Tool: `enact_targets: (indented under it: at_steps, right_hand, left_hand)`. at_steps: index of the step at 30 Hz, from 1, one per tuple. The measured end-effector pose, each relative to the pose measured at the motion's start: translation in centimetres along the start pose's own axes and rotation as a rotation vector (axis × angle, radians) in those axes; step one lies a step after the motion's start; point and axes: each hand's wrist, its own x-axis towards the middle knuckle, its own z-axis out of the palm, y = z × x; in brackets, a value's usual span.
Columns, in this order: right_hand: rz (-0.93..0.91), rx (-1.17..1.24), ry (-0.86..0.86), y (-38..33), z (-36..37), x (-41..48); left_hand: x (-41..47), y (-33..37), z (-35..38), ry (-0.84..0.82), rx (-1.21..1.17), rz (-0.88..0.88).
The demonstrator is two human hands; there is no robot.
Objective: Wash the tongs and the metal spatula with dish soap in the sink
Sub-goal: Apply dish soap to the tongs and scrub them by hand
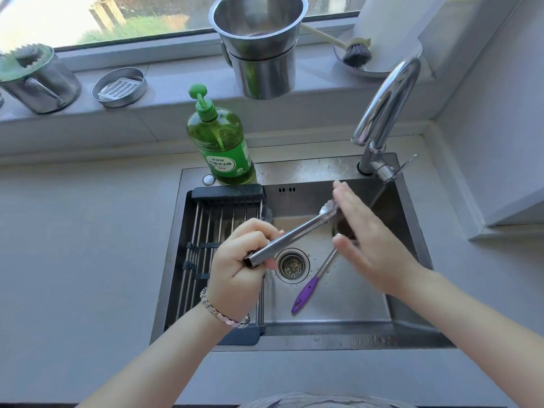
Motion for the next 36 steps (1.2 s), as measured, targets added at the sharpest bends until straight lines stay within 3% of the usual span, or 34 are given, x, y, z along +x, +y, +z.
enact_targets:
  at_steps: [2, 4, 8, 10, 11, 14, 16, 18, 21, 23, 25, 31, 36]
  right_hand:
    - [0.238, 0.477, 0.048, 0.1, -1.2, 0.5]
    - [0.329, 0.916, 0.044, 0.8, -2.5, 0.9]
    - [0.333, 1.081, -0.071, 1.4, -4.1, 1.1]
    - [0.314, 1.057, -0.031, 1.2, -4.7, 1.0]
    - [0.284, 1.03, 0.0, 1.1, -4.9, 0.9]
    - [0.187, 0.864, 0.044, 0.1, -5.5, 0.5]
    - [0.123, 0.78, 0.007, -0.4, -5.6, 0.0]
    - [0.078, 0.683, -0.031, -0.7, -5.7, -0.6]
    - [-0.208, 0.145, 0.014, -0.3, -5.6, -1.4]
    - [-0.387, -0.133, 0.058, 0.0, -5.1, -2.1]
    - [-0.454, -0.274, 0.12, -0.2, -4.1, -2.8]
    - [-0.542, -0.345, 0.086, 0.0, -2.6, -3.9]
    - [-0.515, -0.304, 0.243, 0.7, -2.7, -4.0]
  left_hand:
    - [0.1, -0.1, -0.3, -0.04, 0.018, 0.028]
    - [0.4, -0.1, -0.7, -0.105, 0.051, 0.066]
    - [1.1, -0.7, -2.0, -0.261, 0.2, 0.165]
    - [1.4, -1.1, -2.3, -0.257, 0.261, 0.015]
    - [1.6, -0.9, -2.4, -0.235, 0.155, -0.195]
    - [2.1, -0.1, -3.0, -0.319, -0.558, -0.86]
    - [2.1, 0.4, -3.3, -0.477, -0.709, -1.047]
    - [1.9, 0.7, -2.7, -0.579, -0.481, -1.04]
    - [1.6, 0.8, -1.4, -0.522, -0.066, -0.895]
    - [1.4, 0.8, -1.0, -0.433, 0.009, -0.8]
    - [1.3, 1.0, -0.7, -0.374, 0.083, -0.697]
    - [0.8, 1.6, -0.6, -0.367, 0.236, -0.562]
    - [0.5, 1.8, -0.5, -0.339, 0.275, -0.534]
